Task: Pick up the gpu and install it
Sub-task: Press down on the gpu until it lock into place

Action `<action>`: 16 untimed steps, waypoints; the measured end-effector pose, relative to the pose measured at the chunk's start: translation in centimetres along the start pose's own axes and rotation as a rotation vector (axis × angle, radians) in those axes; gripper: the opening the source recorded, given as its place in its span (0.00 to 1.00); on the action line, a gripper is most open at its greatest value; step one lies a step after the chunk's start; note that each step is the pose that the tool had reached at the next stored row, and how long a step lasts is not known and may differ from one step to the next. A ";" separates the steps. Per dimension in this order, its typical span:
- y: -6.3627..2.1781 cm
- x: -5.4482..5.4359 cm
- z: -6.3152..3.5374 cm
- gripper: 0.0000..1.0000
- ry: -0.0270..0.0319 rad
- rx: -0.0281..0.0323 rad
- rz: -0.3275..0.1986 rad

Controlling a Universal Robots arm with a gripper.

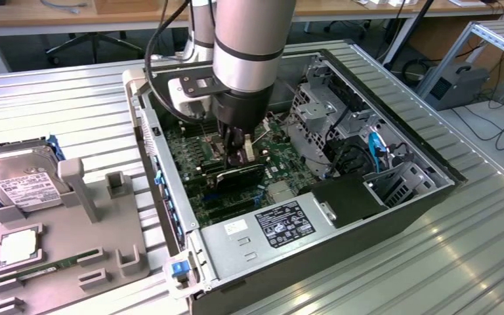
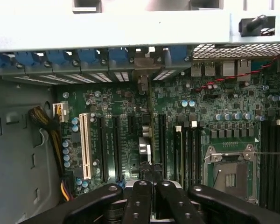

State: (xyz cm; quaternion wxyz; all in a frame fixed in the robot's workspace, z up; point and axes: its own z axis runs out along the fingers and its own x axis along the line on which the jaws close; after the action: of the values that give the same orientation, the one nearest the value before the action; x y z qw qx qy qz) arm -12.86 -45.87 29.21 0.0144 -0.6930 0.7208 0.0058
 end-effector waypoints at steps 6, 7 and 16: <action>0.04 -0.9 1.20 0.11 -0.0001 0.0000 0.000; 0.04 -0.9 1.20 0.11 0.0000 0.0000 0.000; -0.01 -0.8 1.47 0.11 -0.0003 0.0001 0.000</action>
State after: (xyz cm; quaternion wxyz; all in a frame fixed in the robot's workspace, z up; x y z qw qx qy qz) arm -12.80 -45.05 27.76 0.0146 -0.6930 0.7208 0.0058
